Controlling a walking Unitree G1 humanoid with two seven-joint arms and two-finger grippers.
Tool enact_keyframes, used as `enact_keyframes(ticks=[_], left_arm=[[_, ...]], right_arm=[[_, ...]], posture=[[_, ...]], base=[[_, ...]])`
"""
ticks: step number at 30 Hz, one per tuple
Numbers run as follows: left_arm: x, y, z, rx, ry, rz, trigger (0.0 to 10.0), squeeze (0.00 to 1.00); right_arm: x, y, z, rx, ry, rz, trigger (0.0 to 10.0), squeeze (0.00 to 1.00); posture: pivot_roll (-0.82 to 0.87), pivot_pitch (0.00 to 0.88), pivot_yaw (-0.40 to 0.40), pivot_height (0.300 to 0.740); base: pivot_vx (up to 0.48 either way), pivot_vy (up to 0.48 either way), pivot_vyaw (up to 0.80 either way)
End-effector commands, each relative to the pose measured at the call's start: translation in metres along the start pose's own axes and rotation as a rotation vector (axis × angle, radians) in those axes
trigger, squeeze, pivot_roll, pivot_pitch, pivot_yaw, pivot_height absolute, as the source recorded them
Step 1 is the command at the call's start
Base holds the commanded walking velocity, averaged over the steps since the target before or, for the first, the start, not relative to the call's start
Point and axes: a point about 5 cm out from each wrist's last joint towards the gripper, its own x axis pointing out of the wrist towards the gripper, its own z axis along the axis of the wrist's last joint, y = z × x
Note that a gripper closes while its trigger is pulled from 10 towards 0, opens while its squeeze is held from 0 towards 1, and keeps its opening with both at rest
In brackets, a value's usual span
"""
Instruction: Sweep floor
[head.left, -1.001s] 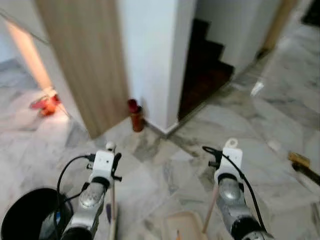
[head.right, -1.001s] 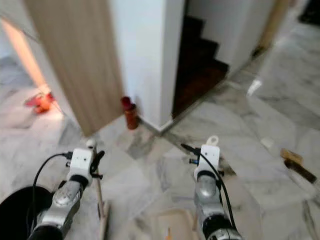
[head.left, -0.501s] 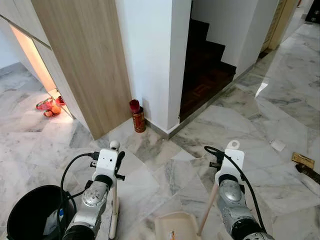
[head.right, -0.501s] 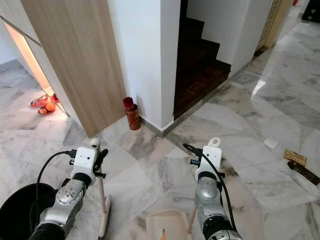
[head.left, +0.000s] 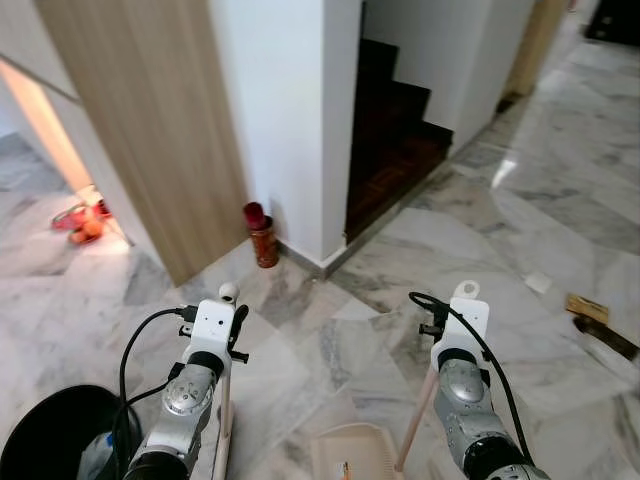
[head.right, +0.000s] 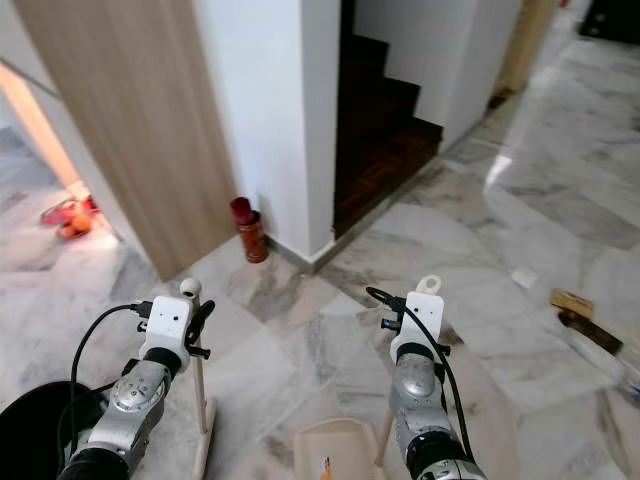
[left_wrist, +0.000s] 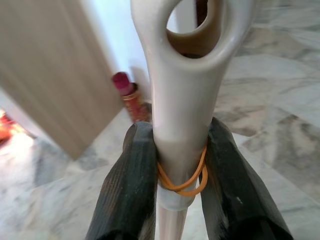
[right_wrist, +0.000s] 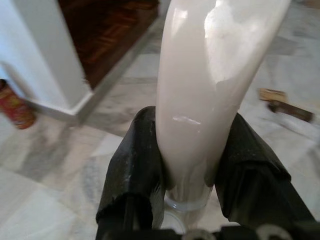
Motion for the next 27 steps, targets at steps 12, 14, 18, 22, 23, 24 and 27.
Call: enact_keyframes(ticks=[12,14,18,22,23,24,27], left_arm=[[0.0011,0.0029,0.0015,0.041,-0.008,-0.002,10.0,0.00],[0.0011,0.0030,0.0015,0.042,-0.008,-0.002,10.0,0.00],[0.0012,0.0030,0.0016,0.043,-0.009,-0.003,10.0,0.00],[0.0012,0.0030,0.0015,0.044,-0.009,-0.003,10.0,0.00],[0.0013,0.0029,0.0016,0.044,-0.009,-0.003,10.0,0.00],[0.0013,0.0029,0.0016,0.045,-0.010,-0.003,10.0,0.00],[0.0015,0.0027,0.0017,0.046,-0.011,-0.004,10.0,0.00]], right_arm=[[0.0014,0.0019,0.0023,-0.005,0.004,0.001,10.0,0.00],[0.0014,0.0019,0.0021,-0.005,0.004,0.001,10.0,0.00],[0.0014,0.0021,0.0022,-0.006,0.004,0.002,10.0,0.00],[0.0013,0.0023,0.0020,-0.006,0.005,0.003,10.0,0.00],[0.0013,0.0022,0.0020,-0.007,0.004,0.003,10.0,0.00],[0.0013,0.0022,0.0022,-0.006,0.003,0.004,10.0,0.00],[0.0012,0.0022,0.0029,-0.002,-0.006,0.003,10.0,0.00]], posture=[[0.11,0.000,0.043,0.740],[0.11,0.000,0.043,0.740],[0.11,0.000,0.043,0.740],[0.11,0.000,0.043,0.740],[0.11,0.000,0.042,0.740],[0.11,0.000,0.042,0.740],[0.11,0.000,0.042,0.740]], base=[[0.000,0.000,-0.80],[0.000,0.000,-0.80],[0.000,0.000,-0.80],[0.000,0.000,-0.80],[0.000,0.000,-0.80],[0.000,0.000,-0.80],[0.000,0.000,-0.27]])
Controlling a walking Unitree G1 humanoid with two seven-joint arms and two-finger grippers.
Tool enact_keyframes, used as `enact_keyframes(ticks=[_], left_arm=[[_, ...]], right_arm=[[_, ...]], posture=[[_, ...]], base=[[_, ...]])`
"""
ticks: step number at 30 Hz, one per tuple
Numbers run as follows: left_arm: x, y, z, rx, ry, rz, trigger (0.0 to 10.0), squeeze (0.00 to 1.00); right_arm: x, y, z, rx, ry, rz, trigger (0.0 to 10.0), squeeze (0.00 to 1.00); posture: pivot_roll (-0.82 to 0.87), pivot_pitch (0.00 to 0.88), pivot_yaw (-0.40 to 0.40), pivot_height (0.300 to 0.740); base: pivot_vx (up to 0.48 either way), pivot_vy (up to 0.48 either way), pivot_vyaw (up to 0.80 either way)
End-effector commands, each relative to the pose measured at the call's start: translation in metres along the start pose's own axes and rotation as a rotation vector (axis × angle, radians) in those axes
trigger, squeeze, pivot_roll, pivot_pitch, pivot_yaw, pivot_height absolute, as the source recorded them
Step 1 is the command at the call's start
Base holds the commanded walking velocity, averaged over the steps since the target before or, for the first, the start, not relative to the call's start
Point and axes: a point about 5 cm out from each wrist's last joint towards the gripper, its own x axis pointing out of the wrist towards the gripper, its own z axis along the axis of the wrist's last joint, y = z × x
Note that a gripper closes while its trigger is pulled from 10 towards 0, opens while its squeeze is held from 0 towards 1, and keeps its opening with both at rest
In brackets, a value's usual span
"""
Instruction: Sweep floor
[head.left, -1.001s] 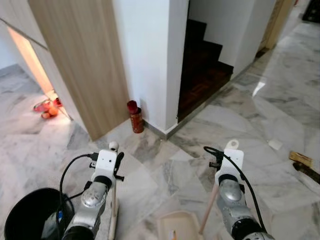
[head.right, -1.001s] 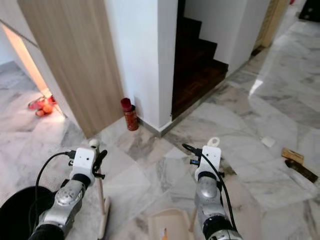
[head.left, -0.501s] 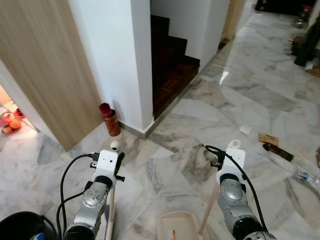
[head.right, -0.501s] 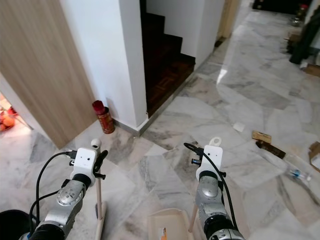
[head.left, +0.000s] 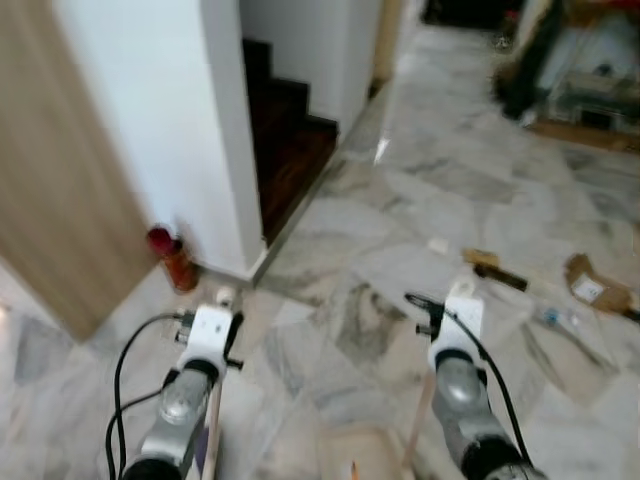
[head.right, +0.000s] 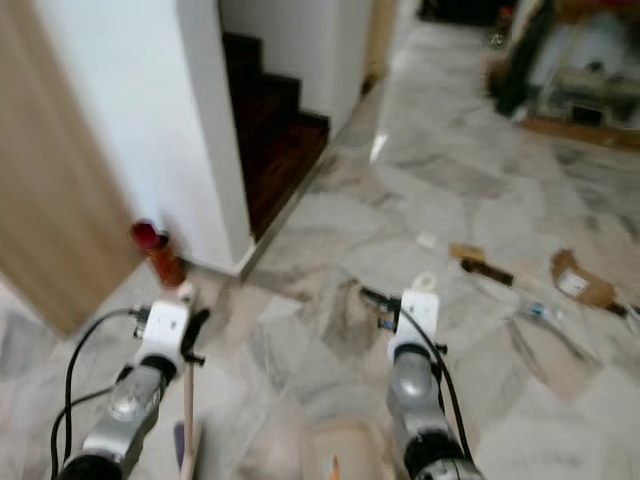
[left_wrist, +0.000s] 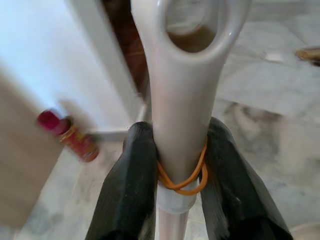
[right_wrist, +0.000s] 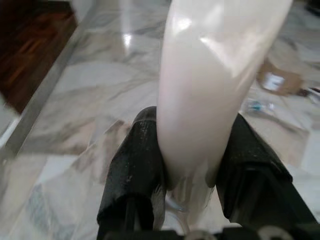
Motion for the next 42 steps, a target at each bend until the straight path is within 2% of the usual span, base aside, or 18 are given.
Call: enact_keyframes(ticks=[1,31,38,42], left_arm=[[0.0016,-0.0022,0.0053,-0.001,-0.030,-0.004,10.0,0.00],[0.0008,-0.0039,0.0042,0.012,-0.037,-0.011,10.0,0.00],[0.0012,-0.0064,0.0061,0.009,-0.042,-0.014,10.0,0.00],[0.0018,-0.0063,0.0070,0.007,-0.043,-0.013,10.0,0.00]], right_arm=[[-0.0018,-0.0020,-0.0068,0.003,0.036,-0.008,10.0,0.00],[-0.0020,0.0021,-0.0045,-0.003,0.017,0.007,10.0,0.00],[-0.0017,0.0025,-0.0042,0.017,0.019,0.009,10.0,0.00],[-0.0012,0.0013,-0.0043,0.011,0.023,0.006,10.0,0.00]], posture=[[0.11,0.000,0.042,0.740],[0.11,0.000,0.039,0.740],[0.11,0.000,0.040,0.740],[0.11,0.000,0.039,0.740]], base=[[0.000,0.000,0.00],[0.000,0.000,0.00],[0.000,-0.286,0.00],[0.000,-0.285,-0.73]])
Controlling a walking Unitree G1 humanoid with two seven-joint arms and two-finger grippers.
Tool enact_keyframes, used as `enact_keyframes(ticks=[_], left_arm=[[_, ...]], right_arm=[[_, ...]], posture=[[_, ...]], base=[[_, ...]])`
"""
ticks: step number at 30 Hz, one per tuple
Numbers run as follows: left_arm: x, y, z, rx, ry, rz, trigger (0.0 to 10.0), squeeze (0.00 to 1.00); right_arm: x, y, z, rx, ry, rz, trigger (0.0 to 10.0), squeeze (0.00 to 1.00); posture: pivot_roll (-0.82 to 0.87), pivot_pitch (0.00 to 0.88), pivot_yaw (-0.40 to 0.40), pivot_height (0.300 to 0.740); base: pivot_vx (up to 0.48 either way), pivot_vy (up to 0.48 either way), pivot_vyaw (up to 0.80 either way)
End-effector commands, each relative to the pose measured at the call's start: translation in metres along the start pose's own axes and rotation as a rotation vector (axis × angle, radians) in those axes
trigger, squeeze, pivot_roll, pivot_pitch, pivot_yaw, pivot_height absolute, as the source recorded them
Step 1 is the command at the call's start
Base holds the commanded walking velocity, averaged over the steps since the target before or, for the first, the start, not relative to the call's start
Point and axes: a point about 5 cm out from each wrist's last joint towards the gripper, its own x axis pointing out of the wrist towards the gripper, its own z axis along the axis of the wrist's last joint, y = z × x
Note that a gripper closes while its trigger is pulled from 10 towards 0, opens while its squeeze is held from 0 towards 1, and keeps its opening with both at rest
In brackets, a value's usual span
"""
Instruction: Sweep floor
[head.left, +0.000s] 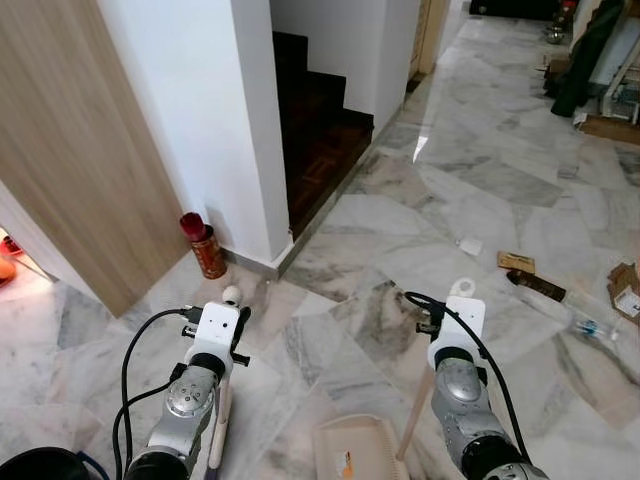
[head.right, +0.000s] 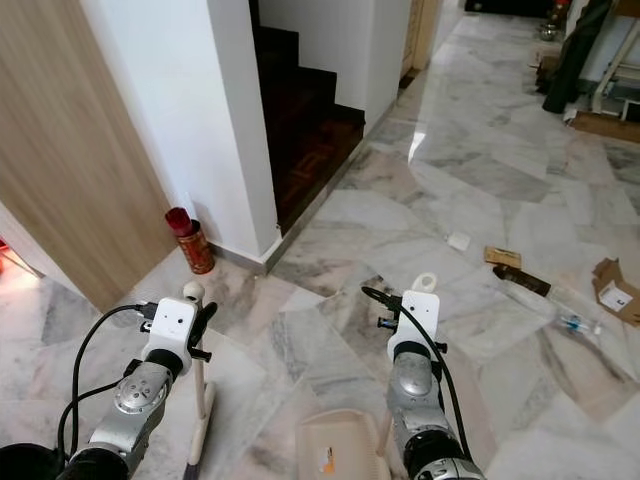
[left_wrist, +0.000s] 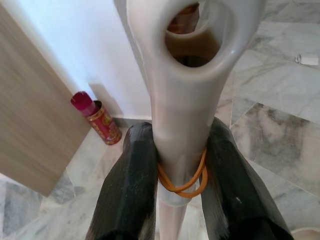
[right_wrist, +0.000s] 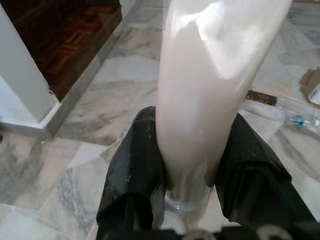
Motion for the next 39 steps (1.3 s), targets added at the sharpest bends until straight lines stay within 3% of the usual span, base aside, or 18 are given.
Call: enact_keyframes(ticks=[1,8,39], left_arm=[[0.0028,-0.0009,0.0065,0.005,-0.027,0.001,10.0,0.00],[0.0029,-0.0007,0.0070,0.004,-0.028,0.002,10.0,0.00],[0.0036,-0.0012,0.0080,-0.026,-0.025,0.015,10.0,0.00]], right_arm=[[-0.0002,-0.0038,-0.0022,0.001,0.012,-0.013,10.0,0.00],[-0.0007,-0.0047,-0.0027,0.003,0.009,-0.019,10.0,0.00],[-0.0002,-0.0064,-0.0026,-0.003,0.011,-0.019,10.0,0.00]], posture=[[0.11,0.000,0.039,0.740],[0.11,0.000,0.041,0.740],[0.11,0.000,0.032,0.740]], base=[[0.000,-0.281,-0.80],[0.000,-0.272,-0.34],[0.000,0.000,0.00]])
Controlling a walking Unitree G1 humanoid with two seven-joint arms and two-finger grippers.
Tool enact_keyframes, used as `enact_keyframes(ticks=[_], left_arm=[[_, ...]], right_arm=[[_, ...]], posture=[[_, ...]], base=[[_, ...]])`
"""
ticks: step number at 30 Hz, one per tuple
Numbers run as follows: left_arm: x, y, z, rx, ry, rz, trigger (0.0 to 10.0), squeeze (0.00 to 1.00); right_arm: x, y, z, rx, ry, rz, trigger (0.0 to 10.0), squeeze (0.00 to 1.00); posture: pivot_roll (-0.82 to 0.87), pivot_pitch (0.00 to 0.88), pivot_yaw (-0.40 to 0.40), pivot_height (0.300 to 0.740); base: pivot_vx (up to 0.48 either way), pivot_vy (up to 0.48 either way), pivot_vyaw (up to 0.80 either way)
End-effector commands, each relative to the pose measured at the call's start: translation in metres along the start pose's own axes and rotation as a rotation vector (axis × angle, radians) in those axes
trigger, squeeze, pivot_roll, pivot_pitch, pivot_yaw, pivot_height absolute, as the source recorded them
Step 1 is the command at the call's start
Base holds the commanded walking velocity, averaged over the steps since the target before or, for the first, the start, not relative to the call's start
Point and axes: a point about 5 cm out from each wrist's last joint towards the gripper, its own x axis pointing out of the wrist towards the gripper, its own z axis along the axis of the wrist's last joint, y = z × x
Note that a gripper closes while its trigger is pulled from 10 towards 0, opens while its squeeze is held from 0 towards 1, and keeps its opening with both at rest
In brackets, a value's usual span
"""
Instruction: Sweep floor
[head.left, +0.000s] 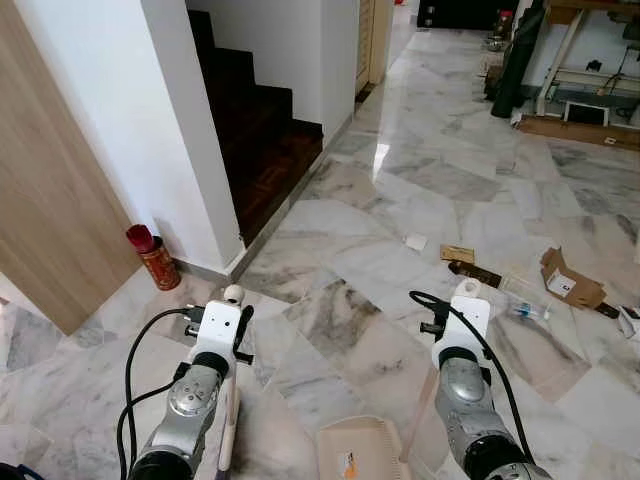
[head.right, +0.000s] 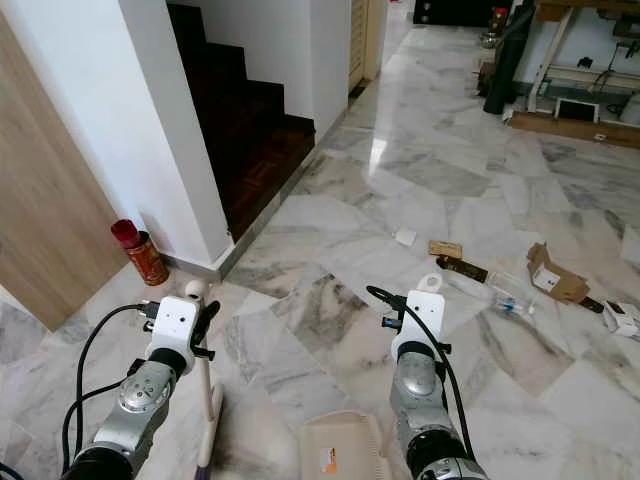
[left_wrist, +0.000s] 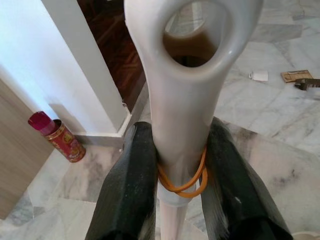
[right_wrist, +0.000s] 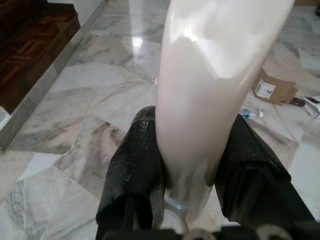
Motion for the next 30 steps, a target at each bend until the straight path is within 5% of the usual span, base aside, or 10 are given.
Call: enact_keyframes(ticks=[1,10,30], left_arm=[[0.002,0.005,0.005,0.001,-0.016,0.018,10.0,0.00],[0.002,0.006,0.007,0.002,-0.023,0.026,10.0,0.00],[0.002,0.008,0.008,-0.002,-0.026,0.031,10.0,0.00]], right_arm=[[0.001,0.002,0.003,0.003,-0.008,0.007,10.0,0.00],[0.000,0.006,0.004,-0.013,-0.025,0.043,10.0,0.00],[-0.001,0.014,0.004,-0.033,-0.028,0.097,10.0,0.00]], posture=[[0.11,0.000,0.032,0.740],[0.11,0.000,0.034,0.740],[0.11,0.000,0.039,0.740]], base=[[0.000,0.000,0.00],[0.000,0.000,0.00],[0.000,0.000,0.80]])
